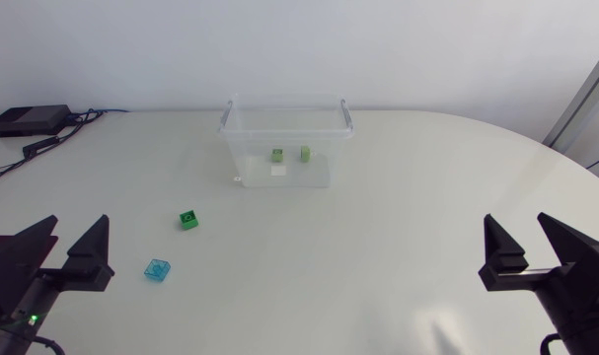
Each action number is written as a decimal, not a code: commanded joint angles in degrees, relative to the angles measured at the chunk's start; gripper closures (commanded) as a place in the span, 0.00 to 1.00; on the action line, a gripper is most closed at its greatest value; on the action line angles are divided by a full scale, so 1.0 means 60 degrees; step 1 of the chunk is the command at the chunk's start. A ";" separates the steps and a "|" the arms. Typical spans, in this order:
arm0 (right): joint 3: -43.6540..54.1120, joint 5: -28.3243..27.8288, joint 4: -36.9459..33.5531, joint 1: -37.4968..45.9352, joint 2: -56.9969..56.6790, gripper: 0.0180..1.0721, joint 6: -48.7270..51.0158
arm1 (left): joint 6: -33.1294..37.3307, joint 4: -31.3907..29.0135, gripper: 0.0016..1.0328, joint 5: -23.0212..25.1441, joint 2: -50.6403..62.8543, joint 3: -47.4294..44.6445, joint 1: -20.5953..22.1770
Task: Place the duplo bricks in the container
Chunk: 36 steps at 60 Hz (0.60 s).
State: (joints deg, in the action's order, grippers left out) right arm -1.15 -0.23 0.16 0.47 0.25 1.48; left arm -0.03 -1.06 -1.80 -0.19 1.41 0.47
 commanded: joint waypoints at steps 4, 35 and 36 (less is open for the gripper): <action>0.0191 -0.0064 -0.0086 0.0039 -0.0086 0.05 -0.0158 | -0.0185 -0.0116 0.10 0.0052 0.0134 0.0937 0.0317; 0.0191 -0.0064 -0.0086 0.0039 -0.0086 0.05 -0.0158 | -0.0698 -0.1859 0.10 -0.0036 0.7428 0.5624 0.0288; 0.0191 -0.0064 -0.0086 0.0039 -0.0086 0.05 -0.0158 | -0.0742 -0.2050 0.10 -0.0036 0.7765 0.5815 0.0288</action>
State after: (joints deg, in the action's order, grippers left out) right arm -1.17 -0.23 0.16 0.47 0.21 1.50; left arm -1.65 -10.13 -1.83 37.91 31.03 2.44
